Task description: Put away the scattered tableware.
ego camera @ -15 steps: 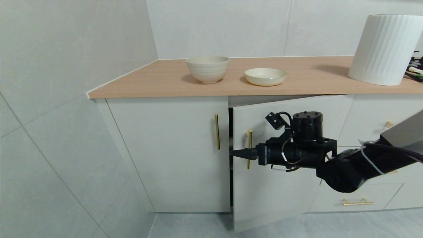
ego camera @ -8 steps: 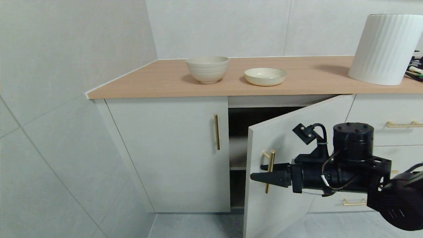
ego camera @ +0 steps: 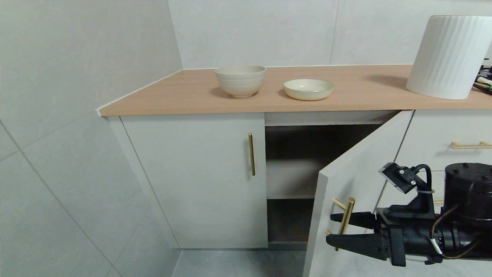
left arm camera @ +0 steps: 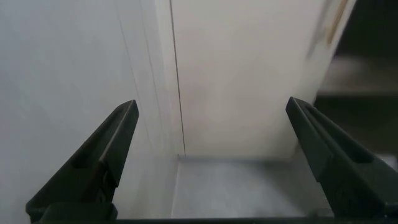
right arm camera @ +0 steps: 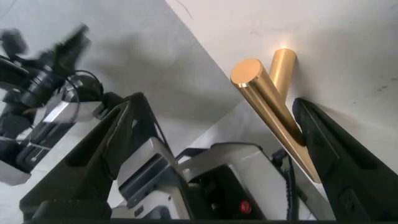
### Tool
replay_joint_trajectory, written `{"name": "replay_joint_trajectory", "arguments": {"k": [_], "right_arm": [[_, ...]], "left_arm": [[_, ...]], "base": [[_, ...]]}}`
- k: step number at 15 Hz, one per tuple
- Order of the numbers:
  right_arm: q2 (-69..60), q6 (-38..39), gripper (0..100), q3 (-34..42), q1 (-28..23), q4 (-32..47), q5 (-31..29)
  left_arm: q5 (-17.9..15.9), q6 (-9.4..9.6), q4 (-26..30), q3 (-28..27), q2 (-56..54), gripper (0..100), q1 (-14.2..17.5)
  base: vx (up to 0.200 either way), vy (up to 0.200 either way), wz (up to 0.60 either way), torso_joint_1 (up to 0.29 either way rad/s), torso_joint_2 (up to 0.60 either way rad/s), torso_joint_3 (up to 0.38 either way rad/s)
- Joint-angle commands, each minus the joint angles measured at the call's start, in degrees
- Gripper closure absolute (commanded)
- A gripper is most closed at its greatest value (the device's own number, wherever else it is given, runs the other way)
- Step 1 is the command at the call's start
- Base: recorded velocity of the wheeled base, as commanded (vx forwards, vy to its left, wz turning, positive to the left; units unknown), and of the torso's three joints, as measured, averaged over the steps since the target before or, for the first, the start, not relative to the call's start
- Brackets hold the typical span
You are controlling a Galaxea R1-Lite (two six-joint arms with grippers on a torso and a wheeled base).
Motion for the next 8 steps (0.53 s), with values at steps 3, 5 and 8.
{"name": "replay_joint_trajectory", "arguments": {"k": [3,5,8], "right_arm": [[-3.8,0.1,0,2.3,0.1,0.4,1.0],[-3.9,0.2,0,2.4,0.1,0.4,1.0],[-4.8,0.2,0,3.3,0.1,0.4,1.0]], "left_arm": [[-13.5,-0.02,12.5,-20.9,6.5,0,-1.2],[-26.9,-0.37,21.9,-30.6,17.5,0,-1.3],[-39.6,-0.10,19.8,-35.9,38.1,0,-1.8]], "base": [[0.000,0.000,0.00,0.000,0.00,0.000],[0.000,0.000,0.00,0.000,0.00,0.000],[0.000,0.000,0.00,0.000,0.00,0.000]]}}
